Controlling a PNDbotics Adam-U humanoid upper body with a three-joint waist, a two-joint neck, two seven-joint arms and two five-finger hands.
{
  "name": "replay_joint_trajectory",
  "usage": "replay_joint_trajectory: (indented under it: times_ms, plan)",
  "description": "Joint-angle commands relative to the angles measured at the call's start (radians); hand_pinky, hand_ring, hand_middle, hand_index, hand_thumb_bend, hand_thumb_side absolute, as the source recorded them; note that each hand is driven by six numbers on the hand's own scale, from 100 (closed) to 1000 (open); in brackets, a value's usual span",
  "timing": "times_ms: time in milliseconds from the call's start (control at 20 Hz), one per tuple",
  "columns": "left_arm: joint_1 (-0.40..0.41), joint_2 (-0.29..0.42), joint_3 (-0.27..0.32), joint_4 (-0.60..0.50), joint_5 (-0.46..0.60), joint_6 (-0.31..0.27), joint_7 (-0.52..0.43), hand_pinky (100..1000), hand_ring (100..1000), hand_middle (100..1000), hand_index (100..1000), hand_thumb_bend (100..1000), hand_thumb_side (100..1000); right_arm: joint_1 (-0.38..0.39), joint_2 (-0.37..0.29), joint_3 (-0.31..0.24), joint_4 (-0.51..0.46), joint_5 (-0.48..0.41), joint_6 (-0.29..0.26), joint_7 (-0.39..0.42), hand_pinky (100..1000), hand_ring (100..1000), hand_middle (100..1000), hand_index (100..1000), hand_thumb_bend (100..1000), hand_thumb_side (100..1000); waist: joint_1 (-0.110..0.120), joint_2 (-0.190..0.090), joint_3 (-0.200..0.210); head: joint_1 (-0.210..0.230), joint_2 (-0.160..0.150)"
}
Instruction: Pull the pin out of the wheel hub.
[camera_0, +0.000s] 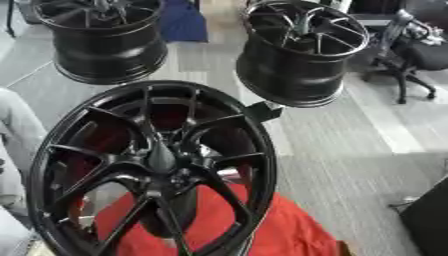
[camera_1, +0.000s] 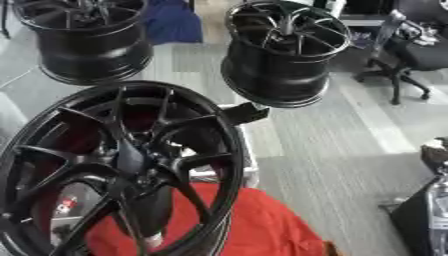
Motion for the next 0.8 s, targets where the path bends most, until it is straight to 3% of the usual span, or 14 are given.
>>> replay_joint_trajectory:
  times_ms: [50,550,800]
  plan:
    - [-0.010,0.013,-0.004,-0.015,0.007,-0.003,-0.005,579,565,634,786,100,813,-0.025,0.006,0.049,-0.024,-0.036,-0.041,-0.051,610,581,641,774,100,484,0.004,-0.004,-0.001,0.005,-0.003]
    - [-0.006,0.008,-0.015,-0.014,0.003,-0.010,-0.017,579,565,634,785,100,808,-0.059,0.105,0.264,-0.024,-0.197,-0.202,-0.212,606,567,613,767,100,491,0.012,-0.002,-0.006,0.065,-0.003]
    - [-0.004,0.004,-0.020,-0.013,0.003,-0.014,-0.022,579,566,633,784,100,808,-0.040,0.127,0.326,-0.024,-0.280,-0.285,-0.296,605,565,611,769,100,494,0.016,0.001,-0.009,0.087,-0.003]
